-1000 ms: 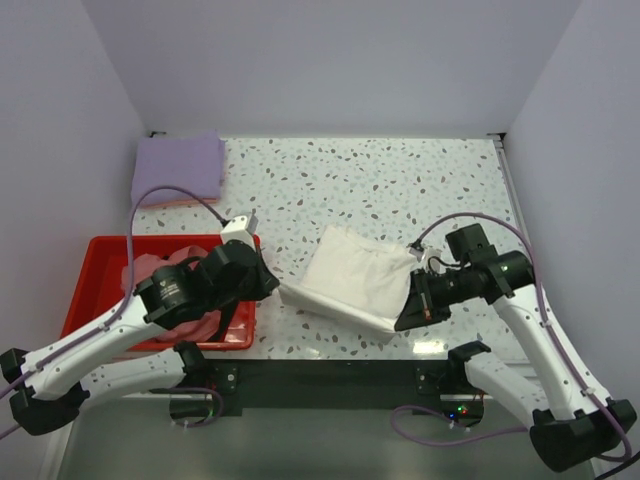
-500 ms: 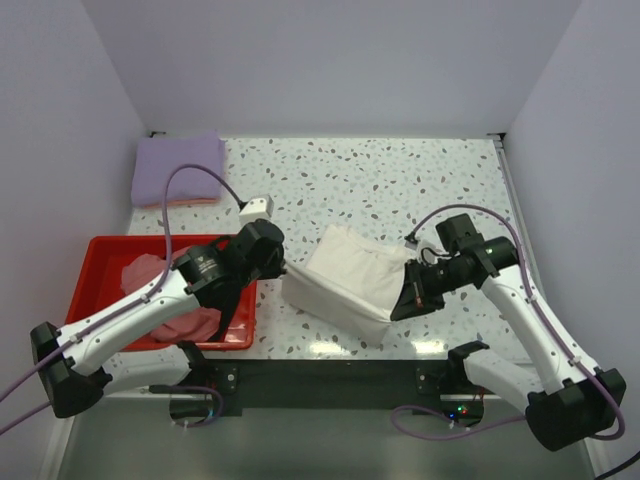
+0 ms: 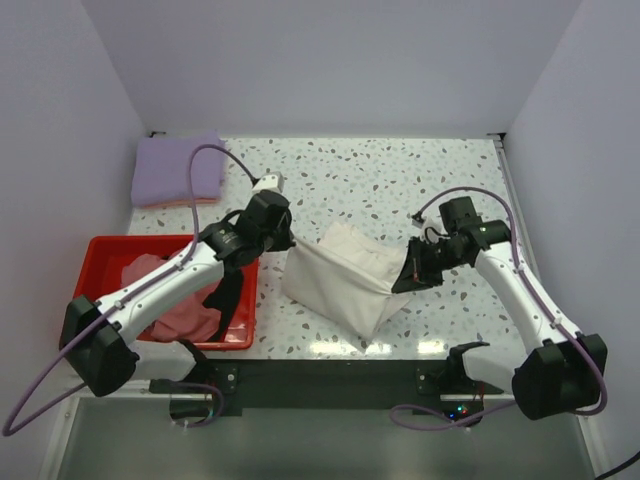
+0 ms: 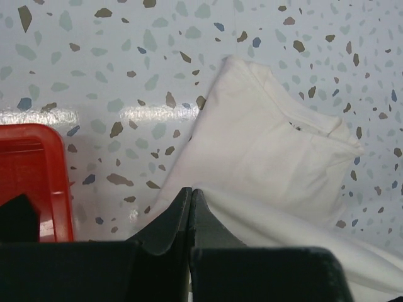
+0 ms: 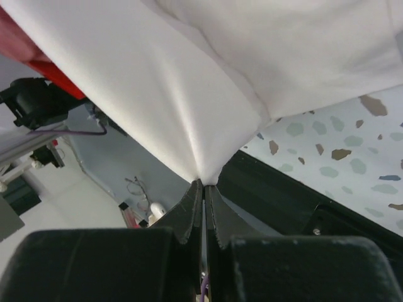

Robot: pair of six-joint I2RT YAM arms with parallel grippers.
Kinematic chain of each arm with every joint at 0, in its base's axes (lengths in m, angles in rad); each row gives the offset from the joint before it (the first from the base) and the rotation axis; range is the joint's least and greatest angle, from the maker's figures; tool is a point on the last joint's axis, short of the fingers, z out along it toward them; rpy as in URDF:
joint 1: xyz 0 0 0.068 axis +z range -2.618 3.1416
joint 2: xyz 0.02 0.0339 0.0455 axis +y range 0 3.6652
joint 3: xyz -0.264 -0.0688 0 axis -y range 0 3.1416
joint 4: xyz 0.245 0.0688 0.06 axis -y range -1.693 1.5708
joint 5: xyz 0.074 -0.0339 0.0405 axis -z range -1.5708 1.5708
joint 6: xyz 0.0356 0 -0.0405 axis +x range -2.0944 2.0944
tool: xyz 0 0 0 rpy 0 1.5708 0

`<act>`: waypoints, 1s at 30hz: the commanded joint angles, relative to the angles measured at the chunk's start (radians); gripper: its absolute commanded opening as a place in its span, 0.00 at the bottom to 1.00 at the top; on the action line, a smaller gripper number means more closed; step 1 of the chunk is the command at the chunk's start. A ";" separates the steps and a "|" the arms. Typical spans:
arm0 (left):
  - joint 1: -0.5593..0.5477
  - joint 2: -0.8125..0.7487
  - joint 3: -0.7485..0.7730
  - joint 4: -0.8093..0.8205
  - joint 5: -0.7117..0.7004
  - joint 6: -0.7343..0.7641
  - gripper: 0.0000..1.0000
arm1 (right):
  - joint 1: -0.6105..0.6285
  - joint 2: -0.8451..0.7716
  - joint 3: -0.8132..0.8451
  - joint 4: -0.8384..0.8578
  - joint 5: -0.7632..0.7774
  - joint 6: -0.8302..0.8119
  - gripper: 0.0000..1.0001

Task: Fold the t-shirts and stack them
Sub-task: Fold the tshirt

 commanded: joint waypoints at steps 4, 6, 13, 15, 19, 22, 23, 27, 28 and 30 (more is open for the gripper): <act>0.047 0.080 0.078 0.164 -0.008 0.059 0.00 | -0.071 0.053 0.055 0.054 0.102 -0.037 0.00; 0.053 0.127 0.101 0.189 0.001 0.067 0.00 | -0.087 0.067 0.061 0.063 0.126 -0.037 0.00; 0.077 0.260 0.174 0.222 0.024 0.093 0.00 | -0.117 0.090 0.014 0.210 0.188 0.032 0.00; 0.082 0.298 0.185 0.238 0.030 0.097 0.00 | -0.118 0.125 0.018 0.228 0.205 0.032 0.00; 0.099 0.365 0.216 0.255 0.056 0.102 0.00 | -0.127 0.158 0.018 0.279 0.267 0.060 0.00; 0.105 0.421 0.247 0.256 0.081 0.109 0.00 | -0.128 0.178 0.023 0.301 0.297 0.074 0.00; 0.105 0.431 0.259 0.258 0.084 0.113 0.00 | -0.130 0.181 0.023 0.302 0.306 0.078 0.00; 0.108 0.497 0.288 0.267 0.092 0.123 0.00 | -0.136 0.185 -0.005 0.307 0.355 0.092 0.00; 0.110 0.508 0.297 0.262 0.096 0.128 0.00 | -0.139 0.178 -0.017 0.307 0.357 0.095 0.00; 0.110 0.539 0.319 0.264 0.104 0.133 0.00 | -0.141 0.173 -0.032 0.305 0.361 0.098 0.00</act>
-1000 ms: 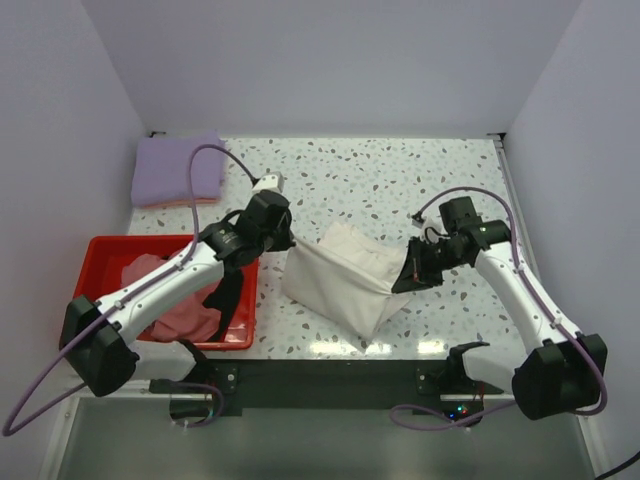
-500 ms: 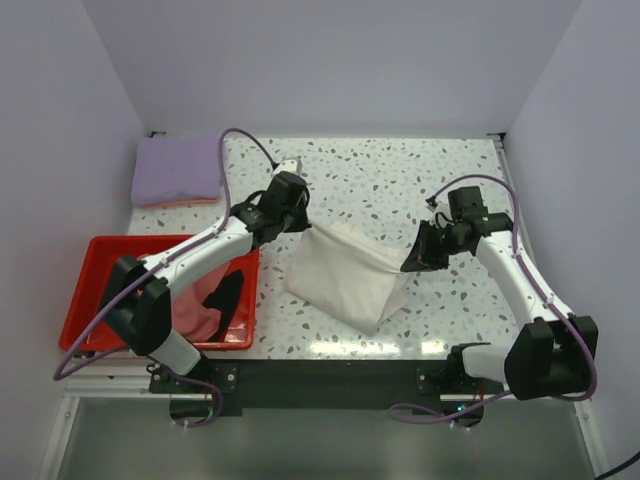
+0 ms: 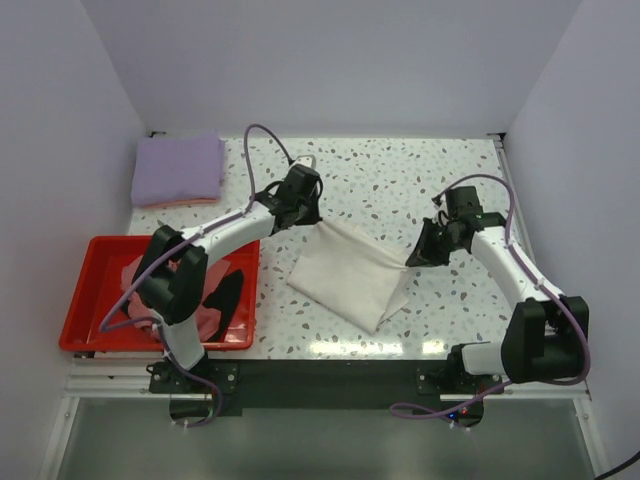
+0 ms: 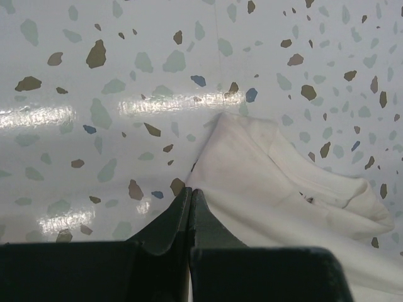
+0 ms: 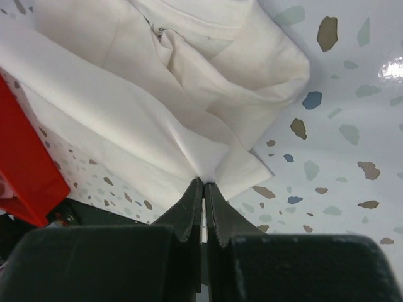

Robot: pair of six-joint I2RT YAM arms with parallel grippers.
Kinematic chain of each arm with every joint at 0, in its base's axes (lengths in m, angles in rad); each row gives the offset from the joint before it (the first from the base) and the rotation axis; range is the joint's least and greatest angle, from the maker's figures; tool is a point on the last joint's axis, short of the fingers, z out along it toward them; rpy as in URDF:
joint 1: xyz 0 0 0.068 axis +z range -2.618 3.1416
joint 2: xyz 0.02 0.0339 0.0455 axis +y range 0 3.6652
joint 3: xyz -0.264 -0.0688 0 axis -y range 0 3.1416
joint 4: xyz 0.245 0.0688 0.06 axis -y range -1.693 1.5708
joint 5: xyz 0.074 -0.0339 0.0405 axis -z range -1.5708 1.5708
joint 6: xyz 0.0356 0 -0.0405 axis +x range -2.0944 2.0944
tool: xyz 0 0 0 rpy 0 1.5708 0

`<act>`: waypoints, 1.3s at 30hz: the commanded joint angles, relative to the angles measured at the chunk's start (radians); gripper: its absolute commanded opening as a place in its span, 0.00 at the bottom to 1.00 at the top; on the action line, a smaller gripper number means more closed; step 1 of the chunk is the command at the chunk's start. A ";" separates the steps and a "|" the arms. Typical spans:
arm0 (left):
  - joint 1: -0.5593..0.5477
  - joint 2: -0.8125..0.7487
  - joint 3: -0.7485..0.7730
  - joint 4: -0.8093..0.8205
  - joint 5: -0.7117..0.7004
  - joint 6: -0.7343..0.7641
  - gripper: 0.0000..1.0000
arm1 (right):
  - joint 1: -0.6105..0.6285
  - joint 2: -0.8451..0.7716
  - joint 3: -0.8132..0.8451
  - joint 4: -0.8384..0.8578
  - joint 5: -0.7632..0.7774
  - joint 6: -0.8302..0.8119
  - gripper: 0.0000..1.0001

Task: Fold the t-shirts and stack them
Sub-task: Fold the tshirt

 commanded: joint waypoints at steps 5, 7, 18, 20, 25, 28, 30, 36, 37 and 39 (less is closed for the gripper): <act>0.020 0.079 0.110 0.056 0.028 0.055 0.00 | -0.028 -0.016 -0.057 0.011 0.072 0.024 0.00; 0.020 0.099 0.119 0.059 0.042 0.058 0.00 | -0.034 -0.008 -0.069 0.031 0.082 0.038 0.00; 0.019 0.116 0.146 0.056 0.096 0.092 0.83 | -0.046 -0.074 -0.027 0.099 0.188 0.024 0.69; 0.019 0.097 0.132 0.060 0.097 0.090 0.97 | -0.046 -0.123 -0.027 0.119 0.139 0.007 0.99; 0.011 0.020 0.066 0.114 0.175 0.100 1.00 | -0.045 -0.165 -0.058 0.185 -0.093 0.001 0.99; -0.012 0.000 0.040 0.139 0.206 0.094 1.00 | -0.023 -0.166 -0.131 0.297 -0.200 0.072 0.99; -0.036 0.007 0.035 0.139 0.217 0.081 1.00 | 0.013 -0.160 -0.142 0.292 -0.131 0.090 0.99; -0.079 0.046 0.001 0.152 0.258 0.040 1.00 | 0.047 -0.081 -0.186 0.356 -0.044 0.138 0.99; -0.079 0.048 -0.012 0.166 0.275 0.037 1.00 | 0.047 -0.043 -0.191 0.367 -0.033 0.139 0.99; -0.081 0.062 -0.022 0.168 0.275 0.031 1.00 | 0.049 0.001 -0.185 0.370 0.004 0.139 0.99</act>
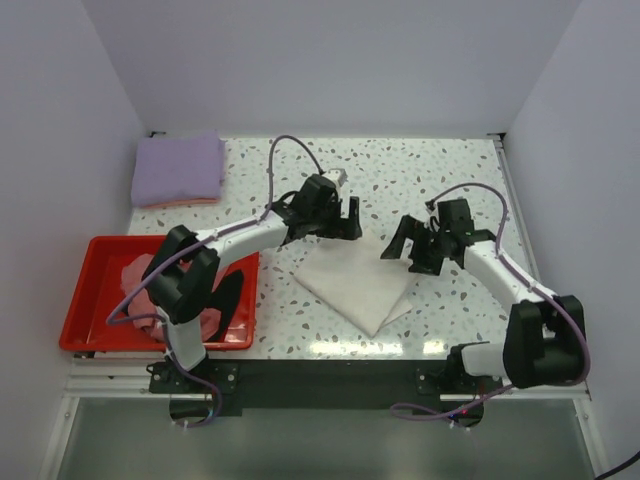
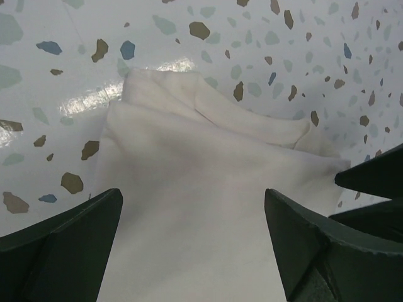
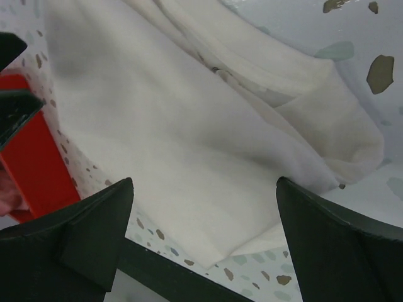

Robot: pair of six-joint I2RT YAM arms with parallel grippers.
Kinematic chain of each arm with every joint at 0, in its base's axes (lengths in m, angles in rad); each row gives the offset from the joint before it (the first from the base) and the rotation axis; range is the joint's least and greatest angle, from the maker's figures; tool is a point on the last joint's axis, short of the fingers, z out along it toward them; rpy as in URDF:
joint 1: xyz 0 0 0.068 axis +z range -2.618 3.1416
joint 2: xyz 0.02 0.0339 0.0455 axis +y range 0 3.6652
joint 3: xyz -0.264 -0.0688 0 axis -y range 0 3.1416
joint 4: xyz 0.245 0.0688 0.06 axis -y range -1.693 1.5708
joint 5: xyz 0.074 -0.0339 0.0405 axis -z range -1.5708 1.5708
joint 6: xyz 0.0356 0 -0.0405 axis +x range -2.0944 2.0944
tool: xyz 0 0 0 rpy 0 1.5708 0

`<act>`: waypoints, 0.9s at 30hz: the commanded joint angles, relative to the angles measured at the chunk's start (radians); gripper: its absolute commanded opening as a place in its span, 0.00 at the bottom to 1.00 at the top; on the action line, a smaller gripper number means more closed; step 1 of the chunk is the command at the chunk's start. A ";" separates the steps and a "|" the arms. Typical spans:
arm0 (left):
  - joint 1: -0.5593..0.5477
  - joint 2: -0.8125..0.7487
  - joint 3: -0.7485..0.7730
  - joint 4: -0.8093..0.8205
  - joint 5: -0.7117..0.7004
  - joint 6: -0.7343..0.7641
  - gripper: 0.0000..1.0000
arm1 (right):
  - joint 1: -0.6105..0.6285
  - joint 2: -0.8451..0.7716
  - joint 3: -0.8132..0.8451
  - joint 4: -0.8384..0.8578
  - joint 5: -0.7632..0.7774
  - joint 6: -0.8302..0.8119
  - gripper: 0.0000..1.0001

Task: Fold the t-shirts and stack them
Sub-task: Fold the tshirt

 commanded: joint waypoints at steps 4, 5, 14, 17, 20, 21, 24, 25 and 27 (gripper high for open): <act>0.006 0.037 -0.040 0.042 0.034 -0.041 1.00 | -0.001 0.167 0.029 0.059 0.115 0.010 0.99; 0.006 0.047 -0.044 0.039 0.035 -0.044 1.00 | -0.001 0.207 0.038 0.061 0.125 0.005 0.99; 0.006 0.026 -0.106 0.022 -0.001 -0.066 1.00 | -0.002 0.399 0.164 0.046 0.231 -0.032 0.99; 0.006 0.014 -0.118 0.018 -0.004 -0.072 1.00 | -0.002 0.462 0.216 0.055 0.234 -0.043 0.99; 0.005 -0.011 -0.133 0.022 -0.014 -0.078 1.00 | -0.002 0.502 0.270 0.061 0.227 -0.063 0.99; 0.006 -0.017 -0.136 0.024 -0.012 -0.081 1.00 | -0.001 0.508 0.299 0.061 0.216 -0.075 0.99; 0.006 -0.041 -0.142 0.016 -0.021 -0.080 1.00 | -0.002 0.514 0.354 0.067 0.169 -0.092 0.99; 0.005 -0.051 -0.142 0.015 -0.027 -0.077 1.00 | -0.001 0.505 0.365 0.072 0.149 -0.096 0.99; 0.005 -0.084 -0.142 -0.001 -0.040 -0.075 1.00 | 0.001 0.482 0.395 0.064 0.107 -0.107 0.99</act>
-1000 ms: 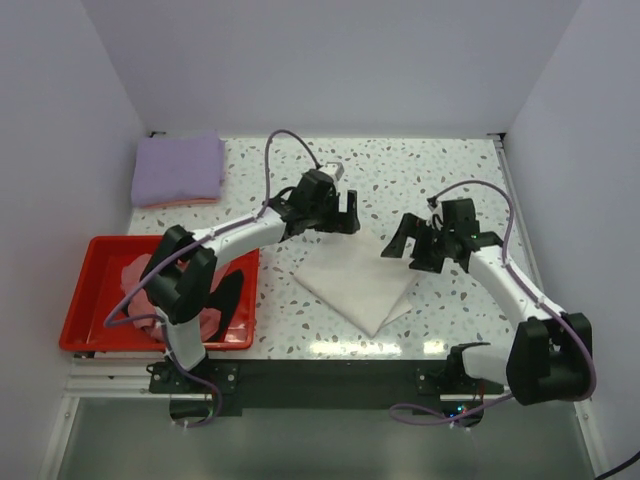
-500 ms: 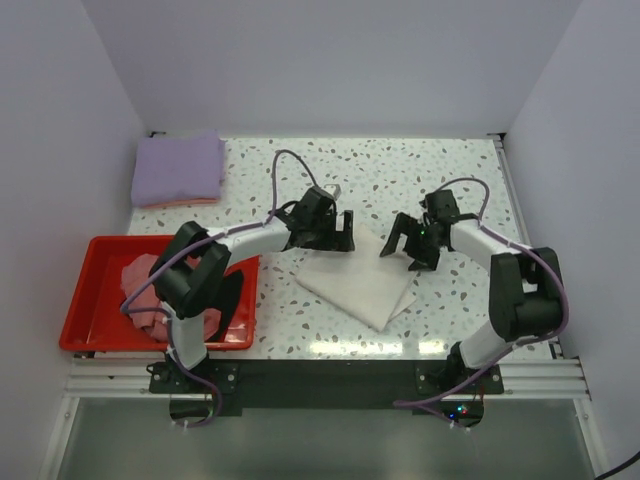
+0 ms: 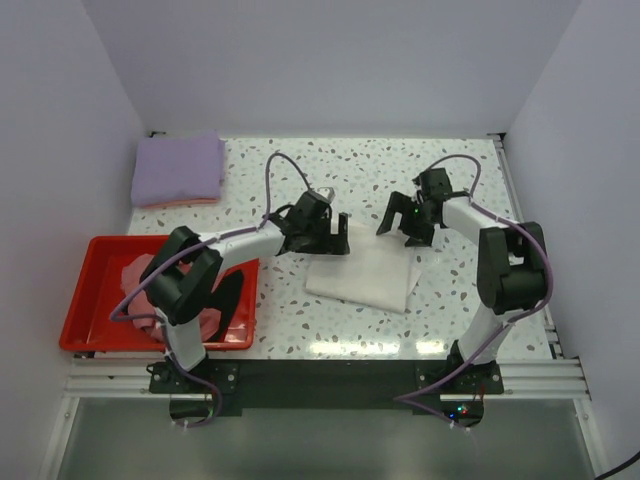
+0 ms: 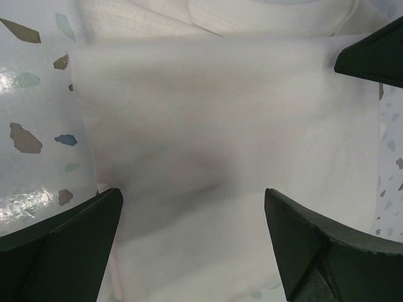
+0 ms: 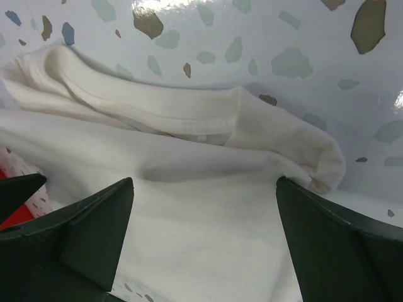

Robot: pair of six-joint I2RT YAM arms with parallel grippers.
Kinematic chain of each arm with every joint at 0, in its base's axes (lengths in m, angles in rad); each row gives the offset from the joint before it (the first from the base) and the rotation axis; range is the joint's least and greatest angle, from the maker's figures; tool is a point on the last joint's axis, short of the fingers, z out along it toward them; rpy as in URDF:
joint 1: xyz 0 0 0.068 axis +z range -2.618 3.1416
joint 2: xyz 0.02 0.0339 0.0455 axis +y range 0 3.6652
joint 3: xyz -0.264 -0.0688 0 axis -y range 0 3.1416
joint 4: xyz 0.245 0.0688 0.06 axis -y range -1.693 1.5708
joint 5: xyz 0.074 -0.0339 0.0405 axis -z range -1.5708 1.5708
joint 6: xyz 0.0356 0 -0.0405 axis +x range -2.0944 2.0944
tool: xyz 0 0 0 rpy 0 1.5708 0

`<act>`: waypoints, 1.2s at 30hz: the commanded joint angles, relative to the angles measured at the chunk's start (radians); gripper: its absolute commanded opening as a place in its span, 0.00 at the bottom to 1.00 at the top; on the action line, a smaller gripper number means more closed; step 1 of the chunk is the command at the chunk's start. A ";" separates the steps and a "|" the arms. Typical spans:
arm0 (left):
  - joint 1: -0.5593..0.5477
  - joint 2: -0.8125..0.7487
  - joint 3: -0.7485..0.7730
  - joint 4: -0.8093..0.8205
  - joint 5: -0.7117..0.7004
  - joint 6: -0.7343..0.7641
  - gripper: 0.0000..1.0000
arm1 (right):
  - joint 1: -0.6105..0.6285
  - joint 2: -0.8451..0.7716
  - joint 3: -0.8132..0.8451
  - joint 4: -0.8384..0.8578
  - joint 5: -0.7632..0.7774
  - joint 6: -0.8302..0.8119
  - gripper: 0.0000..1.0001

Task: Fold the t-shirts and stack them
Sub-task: Fold the tshirt, then neatly place the folded tshirt to the corner

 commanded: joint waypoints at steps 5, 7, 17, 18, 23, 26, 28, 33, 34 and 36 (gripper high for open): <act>0.006 -0.184 -0.040 -0.023 -0.127 -0.009 1.00 | -0.001 -0.175 0.026 0.001 -0.021 -0.063 0.99; 0.010 -0.200 -0.058 -0.036 -0.175 -0.009 1.00 | -0.001 -0.237 -0.020 -0.016 0.001 -0.063 0.99; 0.036 -0.142 -0.042 -0.053 -0.169 0.052 1.00 | 0.000 -0.567 -0.192 -0.151 0.093 -0.090 0.99; 0.036 -0.131 -0.031 -0.050 -0.154 0.058 1.00 | -0.001 -0.602 -0.201 -0.162 0.111 -0.094 0.99; 0.033 -0.063 -0.020 -0.020 -0.077 0.083 0.98 | -0.001 -0.669 -0.213 -0.214 0.115 -0.109 0.99; 0.033 -0.024 -0.020 -0.012 -0.063 0.080 0.96 | 0.000 -0.697 -0.213 -0.228 0.096 -0.115 0.99; 0.033 0.003 -0.019 -0.009 -0.054 0.077 0.94 | -0.001 -0.711 -0.213 -0.234 0.101 -0.118 0.99; 0.004 0.047 0.004 -0.026 -0.071 0.077 0.88 | 0.000 -0.732 -0.213 -0.240 0.089 -0.137 0.99; 0.000 0.056 0.009 -0.032 -0.078 0.075 0.88 | -0.001 -0.731 -0.215 -0.239 0.081 -0.137 0.99; -0.019 0.061 0.007 -0.029 -0.095 0.068 0.85 | -0.001 -0.728 -0.215 -0.243 0.073 -0.141 0.99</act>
